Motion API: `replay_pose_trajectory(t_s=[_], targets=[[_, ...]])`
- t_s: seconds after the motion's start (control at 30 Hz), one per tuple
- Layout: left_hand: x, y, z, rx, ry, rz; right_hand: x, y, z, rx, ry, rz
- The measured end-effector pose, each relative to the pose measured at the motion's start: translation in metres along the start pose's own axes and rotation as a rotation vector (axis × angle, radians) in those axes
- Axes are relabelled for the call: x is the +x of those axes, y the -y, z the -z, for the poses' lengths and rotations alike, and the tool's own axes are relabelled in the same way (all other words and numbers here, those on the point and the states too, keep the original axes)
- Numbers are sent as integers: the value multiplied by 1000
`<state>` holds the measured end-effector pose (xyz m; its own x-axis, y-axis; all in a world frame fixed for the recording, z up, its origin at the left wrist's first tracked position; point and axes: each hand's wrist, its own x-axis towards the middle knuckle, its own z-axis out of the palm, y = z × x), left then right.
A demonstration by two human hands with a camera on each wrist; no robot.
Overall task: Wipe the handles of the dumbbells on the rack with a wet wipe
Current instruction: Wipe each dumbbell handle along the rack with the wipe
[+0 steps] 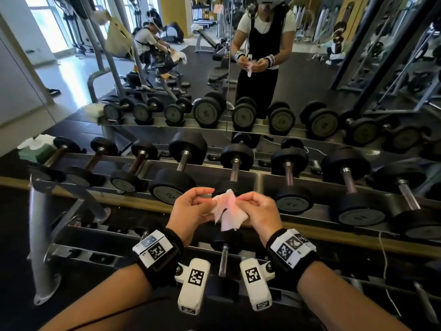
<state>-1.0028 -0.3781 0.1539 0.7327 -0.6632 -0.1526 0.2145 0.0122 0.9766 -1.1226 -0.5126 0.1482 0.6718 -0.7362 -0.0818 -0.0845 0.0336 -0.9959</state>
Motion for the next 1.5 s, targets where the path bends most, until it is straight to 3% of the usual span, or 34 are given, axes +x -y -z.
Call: replay_pose_trajectory(t_s=[0.2,0.37,0.47,0.7,0.83,1.03,1.27,1.5], targets=[[52,-19,10,-30,-24,-23,63,9,-1,-192,7,67],[106,-31,17,-99,137,50,117,19,-20,-181,1,106],[139,-39,22,-9,175,76,144,23,-27,-188,20,165],[201,-50,19,-4,202,133,182,17,-38,-411,224,202],[218,-53,15,151,234,108,199,18,-41,-350,168,162],[236,-63,8,282,179,55,218,26,-25,-195,282,70],[247,-76,-1,446,129,-34,241,31,-6,-34,108,-40],[248,-69,-8,463,88,-133,242,47,6,-102,115,61]])
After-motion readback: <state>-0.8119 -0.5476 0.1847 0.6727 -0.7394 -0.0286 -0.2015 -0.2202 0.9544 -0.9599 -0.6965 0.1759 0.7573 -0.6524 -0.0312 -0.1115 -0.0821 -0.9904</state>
